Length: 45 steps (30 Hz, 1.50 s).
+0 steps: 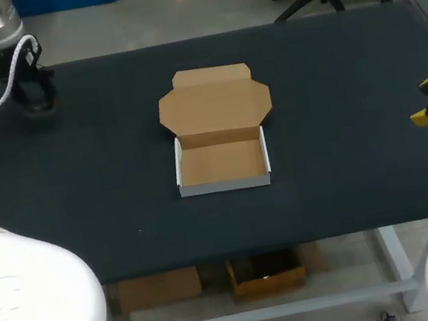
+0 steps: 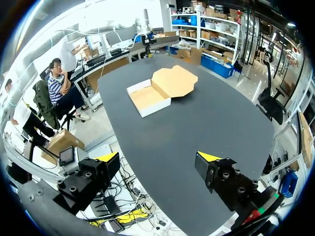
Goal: Assemble the packaging by folding the flat box into shape, placing the metal phone stand inside, and closing the box properly
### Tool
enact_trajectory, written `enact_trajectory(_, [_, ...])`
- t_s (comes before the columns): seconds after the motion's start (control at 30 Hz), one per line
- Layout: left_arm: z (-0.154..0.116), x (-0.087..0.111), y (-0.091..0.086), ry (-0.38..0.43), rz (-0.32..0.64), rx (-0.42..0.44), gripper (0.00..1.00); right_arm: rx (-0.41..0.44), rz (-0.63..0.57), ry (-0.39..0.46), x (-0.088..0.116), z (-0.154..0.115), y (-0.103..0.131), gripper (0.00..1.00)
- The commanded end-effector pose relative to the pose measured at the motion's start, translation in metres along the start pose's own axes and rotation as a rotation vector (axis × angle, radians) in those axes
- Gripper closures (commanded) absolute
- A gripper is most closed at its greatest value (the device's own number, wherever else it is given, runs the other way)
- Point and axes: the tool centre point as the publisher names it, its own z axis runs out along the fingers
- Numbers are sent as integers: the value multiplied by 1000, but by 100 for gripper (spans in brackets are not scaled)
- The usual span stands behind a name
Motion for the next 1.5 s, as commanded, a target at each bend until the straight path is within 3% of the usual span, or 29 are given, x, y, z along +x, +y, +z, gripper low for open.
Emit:
enact_trajectory(0.03, [-3,2,7,-8,-1,71,100,-2,-1,3,0,-2,0,0])
enact_trajectory(0.4, [-3,2,7,-8,-1,71,100,-2,-1,3,0,-2,0,0])
enact_trajectory(0.67, [-15,29,24,-30,57,135,100,-59,-173,-36,0,13,14,0])
enact_trajectory(0.87, [-29,43,38,-41,85,184,100,-74,-218,-25,-3,18,15,0])
enact_trajectory(1.0, [-35,52,46,-39,110,208,100,-86,-222,33,-6,21,15,0])
enact_trajectory(1.23, [-40,69,56,-36,160,233,100,-22,-235,121,-6,31,16,0])
enact_trajectory(1.5, [-41,82,63,-30,196,243,100,3,-276,151,1,40,14,0])
